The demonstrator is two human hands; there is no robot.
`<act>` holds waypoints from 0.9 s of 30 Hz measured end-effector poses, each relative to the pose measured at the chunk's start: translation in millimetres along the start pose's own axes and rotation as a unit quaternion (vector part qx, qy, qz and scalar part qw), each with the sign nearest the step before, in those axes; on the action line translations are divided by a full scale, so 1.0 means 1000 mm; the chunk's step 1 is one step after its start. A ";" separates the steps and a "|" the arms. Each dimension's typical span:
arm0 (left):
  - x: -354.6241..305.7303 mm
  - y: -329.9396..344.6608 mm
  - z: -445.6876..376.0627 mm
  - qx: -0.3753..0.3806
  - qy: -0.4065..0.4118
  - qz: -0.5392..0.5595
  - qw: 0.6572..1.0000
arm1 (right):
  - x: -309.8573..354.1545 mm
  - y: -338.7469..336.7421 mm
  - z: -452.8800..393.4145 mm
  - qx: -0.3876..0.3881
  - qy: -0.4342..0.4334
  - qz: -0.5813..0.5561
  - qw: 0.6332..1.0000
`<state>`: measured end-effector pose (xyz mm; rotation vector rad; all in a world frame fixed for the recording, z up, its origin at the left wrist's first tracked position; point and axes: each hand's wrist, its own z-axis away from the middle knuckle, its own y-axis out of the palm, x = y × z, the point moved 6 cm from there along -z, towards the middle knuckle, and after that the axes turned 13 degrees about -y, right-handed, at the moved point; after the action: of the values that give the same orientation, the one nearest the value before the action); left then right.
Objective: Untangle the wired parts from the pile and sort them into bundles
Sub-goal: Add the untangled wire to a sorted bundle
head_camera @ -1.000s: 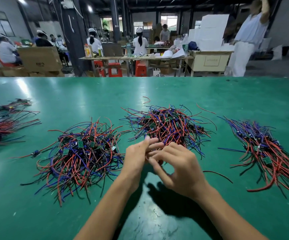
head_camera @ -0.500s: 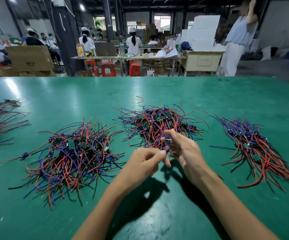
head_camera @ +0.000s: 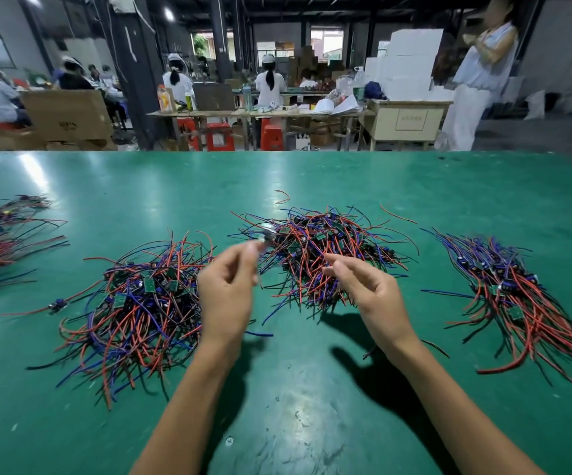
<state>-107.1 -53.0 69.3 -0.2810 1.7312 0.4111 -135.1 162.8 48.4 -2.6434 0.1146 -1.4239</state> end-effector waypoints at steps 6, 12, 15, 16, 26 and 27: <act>0.001 -0.073 -0.021 -0.258 -0.026 -0.028 0.965 | -0.009 -0.002 0.005 0.038 -0.048 0.393 0.918; 0.008 -0.067 -0.016 -0.260 -0.099 -0.351 0.894 | -0.026 -0.009 0.005 0.000 0.073 0.285 0.956; 0.009 -0.058 -0.011 -0.253 -0.107 -0.460 0.844 | -0.028 -0.014 0.005 0.016 0.088 0.353 0.931; 0.008 -0.057 -0.008 -0.258 -0.108 -0.473 0.836 | -0.026 -0.015 0.005 0.026 0.087 0.376 0.922; 0.007 -0.029 -0.013 -0.146 0.066 -0.557 0.815 | -0.024 -0.006 0.008 0.051 0.086 0.429 0.898; 0.015 -0.030 -0.015 -0.125 0.032 -0.579 0.805 | -0.025 -0.005 0.009 0.058 0.093 0.443 0.890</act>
<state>-111.3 -85.8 53.4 -1.4543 1.2549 -0.2951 -141.3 172.2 24.0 -1.8845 1.0563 -1.2466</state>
